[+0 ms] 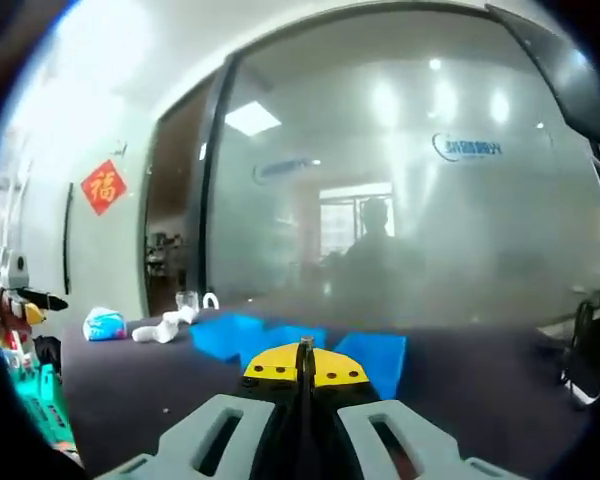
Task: Sort the screws, nuts, and washers into the corresponding bins
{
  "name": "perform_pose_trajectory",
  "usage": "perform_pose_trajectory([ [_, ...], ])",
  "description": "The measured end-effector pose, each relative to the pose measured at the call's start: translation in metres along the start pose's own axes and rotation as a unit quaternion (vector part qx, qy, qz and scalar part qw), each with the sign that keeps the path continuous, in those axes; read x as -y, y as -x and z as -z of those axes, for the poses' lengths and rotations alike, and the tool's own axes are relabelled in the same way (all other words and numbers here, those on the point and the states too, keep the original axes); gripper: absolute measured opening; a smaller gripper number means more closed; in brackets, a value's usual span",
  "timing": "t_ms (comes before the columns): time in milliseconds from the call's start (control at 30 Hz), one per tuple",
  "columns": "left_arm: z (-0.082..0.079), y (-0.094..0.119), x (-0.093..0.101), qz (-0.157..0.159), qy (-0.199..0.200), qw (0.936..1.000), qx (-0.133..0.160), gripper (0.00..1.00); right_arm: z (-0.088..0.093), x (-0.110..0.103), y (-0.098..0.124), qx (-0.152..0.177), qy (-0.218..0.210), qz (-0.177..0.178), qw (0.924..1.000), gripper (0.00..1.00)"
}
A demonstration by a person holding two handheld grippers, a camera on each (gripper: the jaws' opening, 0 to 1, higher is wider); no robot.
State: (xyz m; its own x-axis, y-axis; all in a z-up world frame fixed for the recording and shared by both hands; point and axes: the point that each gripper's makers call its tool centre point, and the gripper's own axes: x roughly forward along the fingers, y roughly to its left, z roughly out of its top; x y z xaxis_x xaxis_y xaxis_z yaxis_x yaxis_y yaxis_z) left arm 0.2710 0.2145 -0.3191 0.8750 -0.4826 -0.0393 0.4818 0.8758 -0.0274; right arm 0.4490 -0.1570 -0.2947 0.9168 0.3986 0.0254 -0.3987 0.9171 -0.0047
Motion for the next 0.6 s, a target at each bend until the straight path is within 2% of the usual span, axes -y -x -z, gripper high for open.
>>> perform_pose_trajectory([
  [67, 0.001, 0.0, 0.0, -0.001, -0.003, 1.0, -0.001, 0.5, -0.003, 0.004, -0.017, -0.002, -0.01, -0.003, 0.9999, 0.0],
  [133, -0.001, 0.001, 0.0, -0.001, 0.0, 1.0, 0.002, 0.5, -0.003, 0.01, -0.036, -0.004, 0.0, 0.004, 1.0, 0.0],
  [267, 0.001, 0.003, -0.003, -0.005, 0.0, 1.0, 0.002, 0.5, 0.005, 0.023, -0.066, -0.018, 0.01, 0.016, 0.9997, 0.0],
  [400, 0.001, 0.004, -0.005, -0.011, 0.001, 0.9999, 0.002, 0.5, 0.016, 0.037, -0.095, -0.037, -0.01, 0.023, 0.999, 0.0],
  [500, 0.0, 0.006, -0.006, -0.014, -0.001, 0.9999, 0.002, 0.5, 0.017, 0.044, -0.112, -0.039, -0.021, 0.031, 0.9986, 0.0],
  [600, -0.003, 0.008, -0.006, -0.017, -0.004, 0.9998, 0.003, 0.5, 0.022, 0.051, -0.127, -0.053, 0.004, 0.043, 0.9977, 0.0],
])
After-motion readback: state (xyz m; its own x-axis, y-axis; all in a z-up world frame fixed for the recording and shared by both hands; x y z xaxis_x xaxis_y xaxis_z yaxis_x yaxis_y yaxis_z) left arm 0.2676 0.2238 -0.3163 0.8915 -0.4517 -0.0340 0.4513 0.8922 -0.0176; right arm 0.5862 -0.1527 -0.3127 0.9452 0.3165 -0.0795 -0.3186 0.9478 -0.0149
